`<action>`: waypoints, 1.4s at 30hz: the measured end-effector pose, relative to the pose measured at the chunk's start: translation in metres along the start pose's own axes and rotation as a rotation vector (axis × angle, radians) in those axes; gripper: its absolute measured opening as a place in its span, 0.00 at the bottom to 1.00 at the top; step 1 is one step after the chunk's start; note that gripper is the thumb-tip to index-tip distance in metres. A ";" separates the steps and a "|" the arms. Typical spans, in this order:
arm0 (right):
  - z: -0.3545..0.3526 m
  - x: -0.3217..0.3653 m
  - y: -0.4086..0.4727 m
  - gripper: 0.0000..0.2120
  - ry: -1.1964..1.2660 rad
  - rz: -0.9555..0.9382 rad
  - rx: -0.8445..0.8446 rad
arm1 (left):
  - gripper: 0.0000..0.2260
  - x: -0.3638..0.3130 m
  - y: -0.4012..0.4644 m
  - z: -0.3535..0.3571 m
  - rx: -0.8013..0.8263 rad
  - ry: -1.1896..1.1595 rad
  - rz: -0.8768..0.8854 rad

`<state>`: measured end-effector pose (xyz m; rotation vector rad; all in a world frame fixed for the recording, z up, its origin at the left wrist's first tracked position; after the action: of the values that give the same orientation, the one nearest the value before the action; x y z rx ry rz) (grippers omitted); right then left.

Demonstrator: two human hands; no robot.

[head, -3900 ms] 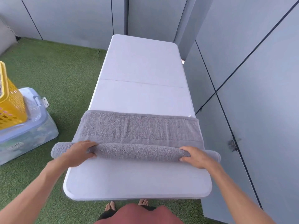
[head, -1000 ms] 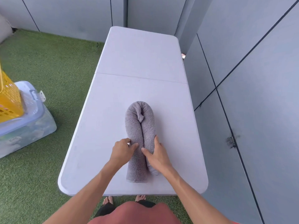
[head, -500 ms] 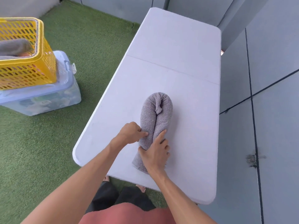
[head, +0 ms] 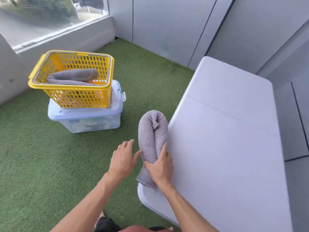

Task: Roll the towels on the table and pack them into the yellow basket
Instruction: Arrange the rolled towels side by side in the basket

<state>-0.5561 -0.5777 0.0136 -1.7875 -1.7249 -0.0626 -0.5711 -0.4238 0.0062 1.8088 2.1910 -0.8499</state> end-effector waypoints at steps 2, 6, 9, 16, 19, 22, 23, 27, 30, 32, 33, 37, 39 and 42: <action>0.023 0.055 0.011 0.53 0.042 -0.077 0.042 | 0.27 0.056 0.003 -0.035 -0.022 0.043 -0.022; 0.068 0.151 0.027 0.52 0.060 -0.169 0.147 | 0.25 0.158 0.007 -0.103 -0.072 0.061 -0.123; 0.092 0.208 0.037 0.52 0.034 -0.220 0.205 | 0.23 0.213 0.016 -0.142 -0.106 0.052 -0.178; 0.110 0.315 0.109 0.51 -0.022 -0.281 0.223 | 0.19 0.284 0.067 -0.196 -0.157 -0.009 -0.208; 0.114 0.356 0.156 0.51 -0.047 -0.301 0.218 | 0.20 0.311 0.111 -0.220 -0.168 -0.016 -0.209; 0.118 0.394 0.216 0.51 -0.074 -0.316 0.212 | 0.20 0.336 0.170 -0.249 -0.188 -0.047 -0.220; 0.119 0.407 0.238 0.52 -0.083 -0.320 0.215 | 0.20 0.344 0.191 -0.260 -0.190 -0.055 -0.232; 0.119 0.451 0.314 0.52 -0.134 -0.303 0.235 | 0.19 0.370 0.266 -0.295 -0.172 -0.087 -0.249; 0.119 0.477 0.358 0.51 -0.150 -0.276 0.256 | 0.17 0.384 0.309 -0.314 -0.149 -0.096 -0.267; 0.121 0.489 0.381 0.51 -0.143 -0.251 0.264 | 0.17 0.394 0.331 -0.320 -0.114 -0.078 -0.273; 0.123 0.494 0.391 0.51 -0.134 -0.233 0.268 | 0.17 0.399 0.341 -0.322 -0.093 -0.075 -0.277; 0.130 0.508 0.423 0.50 -0.123 -0.168 0.261 | 0.19 0.424 0.384 -0.327 0.011 -0.016 -0.275; 0.131 0.511 0.434 0.50 -0.108 -0.116 0.246 | 0.19 0.433 0.404 -0.331 0.057 0.025 -0.244; 0.133 0.515 0.446 0.51 -0.082 -0.033 0.202 | 0.19 0.447 0.434 -0.337 0.113 0.063 -0.173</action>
<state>-0.1320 -0.0308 -0.0386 -1.6339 -1.7504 0.1677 -0.1976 0.1737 -0.0658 1.7359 2.4136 -0.9820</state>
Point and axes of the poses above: each hand's wrist, its own y-axis towards the middle knuckle, its own z-axis out of the palm, x = y × z, the point moved 3 cm from there along y, towards the middle knuckle, and after that the axes turned 13 degrees about x, right-handed, at the moved point
